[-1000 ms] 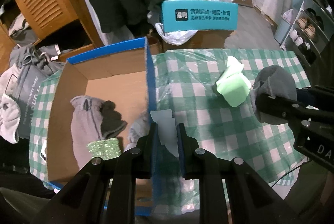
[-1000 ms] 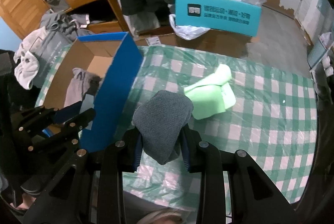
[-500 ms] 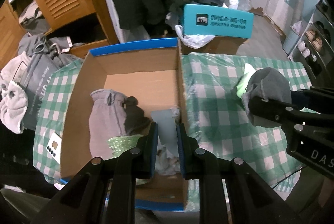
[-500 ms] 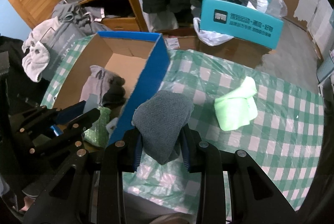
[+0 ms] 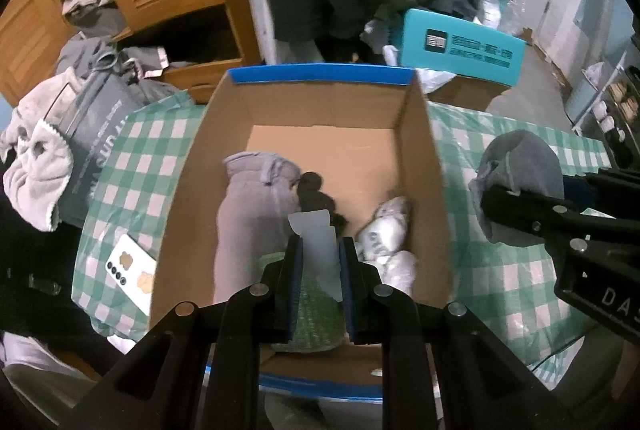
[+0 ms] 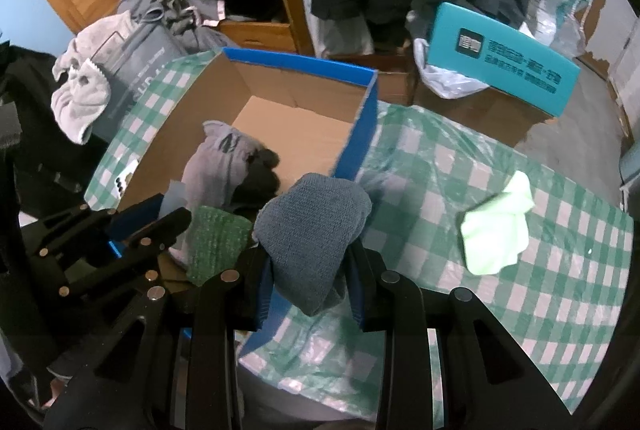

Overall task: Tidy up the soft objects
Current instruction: 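Lower the grey sock into the box and open the right gripper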

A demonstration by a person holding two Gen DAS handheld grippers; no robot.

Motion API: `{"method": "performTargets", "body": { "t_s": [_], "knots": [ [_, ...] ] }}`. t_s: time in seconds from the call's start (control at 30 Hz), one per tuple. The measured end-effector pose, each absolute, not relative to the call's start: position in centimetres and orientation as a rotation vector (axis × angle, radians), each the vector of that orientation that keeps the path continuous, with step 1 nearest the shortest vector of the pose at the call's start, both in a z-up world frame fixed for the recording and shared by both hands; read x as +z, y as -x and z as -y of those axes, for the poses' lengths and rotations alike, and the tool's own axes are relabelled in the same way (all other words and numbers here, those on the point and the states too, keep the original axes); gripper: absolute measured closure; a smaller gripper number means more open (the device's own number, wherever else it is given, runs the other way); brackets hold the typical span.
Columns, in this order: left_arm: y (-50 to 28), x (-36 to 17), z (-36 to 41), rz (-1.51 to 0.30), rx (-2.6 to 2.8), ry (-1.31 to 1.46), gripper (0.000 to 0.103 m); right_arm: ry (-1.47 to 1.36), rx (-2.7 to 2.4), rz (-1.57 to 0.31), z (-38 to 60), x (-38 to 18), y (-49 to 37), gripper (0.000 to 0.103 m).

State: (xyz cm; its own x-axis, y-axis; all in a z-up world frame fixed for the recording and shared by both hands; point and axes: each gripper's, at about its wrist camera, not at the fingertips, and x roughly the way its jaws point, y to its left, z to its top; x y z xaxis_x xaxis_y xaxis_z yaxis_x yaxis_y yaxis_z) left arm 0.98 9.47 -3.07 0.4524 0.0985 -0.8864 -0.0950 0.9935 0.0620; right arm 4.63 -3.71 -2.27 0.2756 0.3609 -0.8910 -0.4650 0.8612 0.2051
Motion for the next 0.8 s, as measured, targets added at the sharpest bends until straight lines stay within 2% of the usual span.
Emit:
{"method": "performTargets", "body": {
  "t_s": [0.63, 0.8],
  "knots": [
    [-0.8, -5.5, -15.0, -1.151, 0.213, 0.047, 0.084, 0.154, 0.633, -1.221, -2.7, -4.6, -5.0, 0.073],
    [-0.9, -5.8, -15.4, -1.163, 0.227, 0.049, 0.082, 0.175, 0.630, -1.229, -3.5, -5.2, -5.2, 0.069]
  ]
}}
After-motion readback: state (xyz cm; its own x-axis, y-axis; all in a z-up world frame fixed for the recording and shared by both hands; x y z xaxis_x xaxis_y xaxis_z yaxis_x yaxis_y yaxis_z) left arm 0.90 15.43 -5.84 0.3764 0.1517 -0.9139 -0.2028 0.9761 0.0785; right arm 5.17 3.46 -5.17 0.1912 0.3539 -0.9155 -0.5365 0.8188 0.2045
